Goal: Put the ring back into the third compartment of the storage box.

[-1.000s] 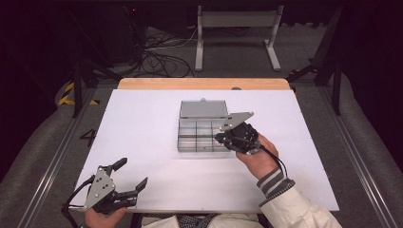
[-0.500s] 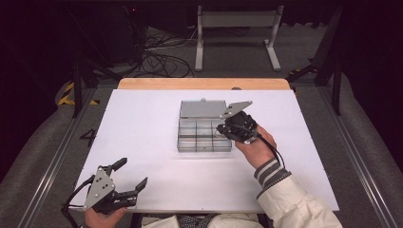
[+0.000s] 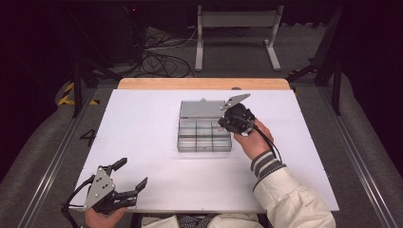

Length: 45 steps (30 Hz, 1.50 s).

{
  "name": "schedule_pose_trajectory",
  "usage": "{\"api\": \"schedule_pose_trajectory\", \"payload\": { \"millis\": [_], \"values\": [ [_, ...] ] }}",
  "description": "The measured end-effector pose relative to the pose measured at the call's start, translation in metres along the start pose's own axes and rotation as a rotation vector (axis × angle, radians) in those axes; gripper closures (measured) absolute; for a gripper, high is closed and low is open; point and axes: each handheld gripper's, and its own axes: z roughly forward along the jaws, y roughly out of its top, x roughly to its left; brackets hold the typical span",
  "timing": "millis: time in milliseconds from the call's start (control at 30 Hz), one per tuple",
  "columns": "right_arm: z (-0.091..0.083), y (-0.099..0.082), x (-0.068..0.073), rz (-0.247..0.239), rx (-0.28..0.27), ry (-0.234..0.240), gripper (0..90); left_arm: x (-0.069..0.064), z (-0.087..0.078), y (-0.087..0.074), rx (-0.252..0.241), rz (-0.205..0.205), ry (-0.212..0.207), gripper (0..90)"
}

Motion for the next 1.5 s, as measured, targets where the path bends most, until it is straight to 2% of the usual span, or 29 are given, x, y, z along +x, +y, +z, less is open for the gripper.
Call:
{"api": "schedule_pose_trajectory", "payload": {
  "millis": [433,733,1500],
  "values": [
    [0.02,-0.002,-0.013,0.041,0.021,-0.022,86.9,0.0,0.0,0.0,-0.002,-0.008,-0.001,14.2],
    [0.031,-0.007,-0.026,0.087,0.036,-0.042,86.9,0.0,0.0,0.0,0.0,-0.008,-0.001,14.2],
    [0.058,-0.01,-0.028,0.13,0.104,0.023,86.7,0.0,0.001,0.0,0.0,0.0,0.002,14.2]
  ]
}}
